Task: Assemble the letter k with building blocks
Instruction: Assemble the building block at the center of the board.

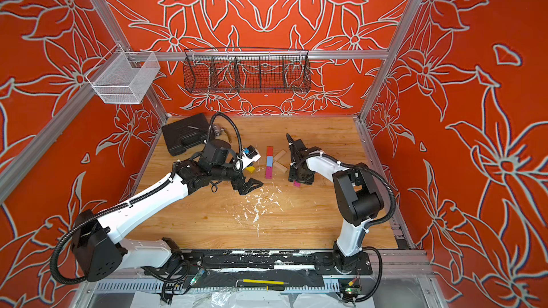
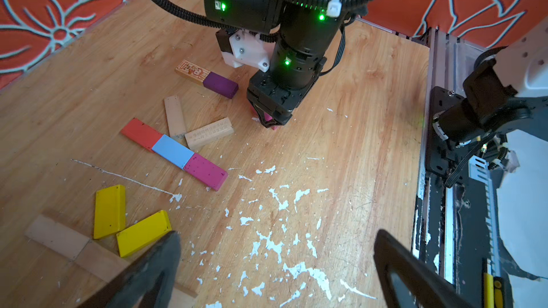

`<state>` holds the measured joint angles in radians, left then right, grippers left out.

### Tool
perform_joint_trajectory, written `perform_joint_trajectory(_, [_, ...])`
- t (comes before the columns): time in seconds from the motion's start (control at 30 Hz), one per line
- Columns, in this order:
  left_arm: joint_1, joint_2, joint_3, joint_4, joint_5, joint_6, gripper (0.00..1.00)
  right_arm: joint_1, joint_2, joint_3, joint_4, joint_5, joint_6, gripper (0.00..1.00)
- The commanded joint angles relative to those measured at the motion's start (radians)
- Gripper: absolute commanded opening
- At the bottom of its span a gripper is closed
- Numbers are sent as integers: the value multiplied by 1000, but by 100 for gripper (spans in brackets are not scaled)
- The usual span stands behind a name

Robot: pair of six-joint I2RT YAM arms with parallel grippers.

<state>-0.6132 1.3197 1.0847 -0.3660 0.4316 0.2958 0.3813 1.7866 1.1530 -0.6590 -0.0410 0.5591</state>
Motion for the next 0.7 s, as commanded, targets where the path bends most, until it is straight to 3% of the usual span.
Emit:
perform_joint_trajectory(0.0, [5, -3, 25, -30, 17, 32, 98, -12, 17, 24, 22, 15, 5, 50])
perform_joint_trajectory(0.27, [6, 8, 29, -48, 89, 61, 97, -40, 32, 30, 50, -36, -44, 28])
perform_joint_trajectory(0.67, [6, -19, -2, -18, 101, 85, 97, -90, -29, 5, 72, -82, -339, 25])
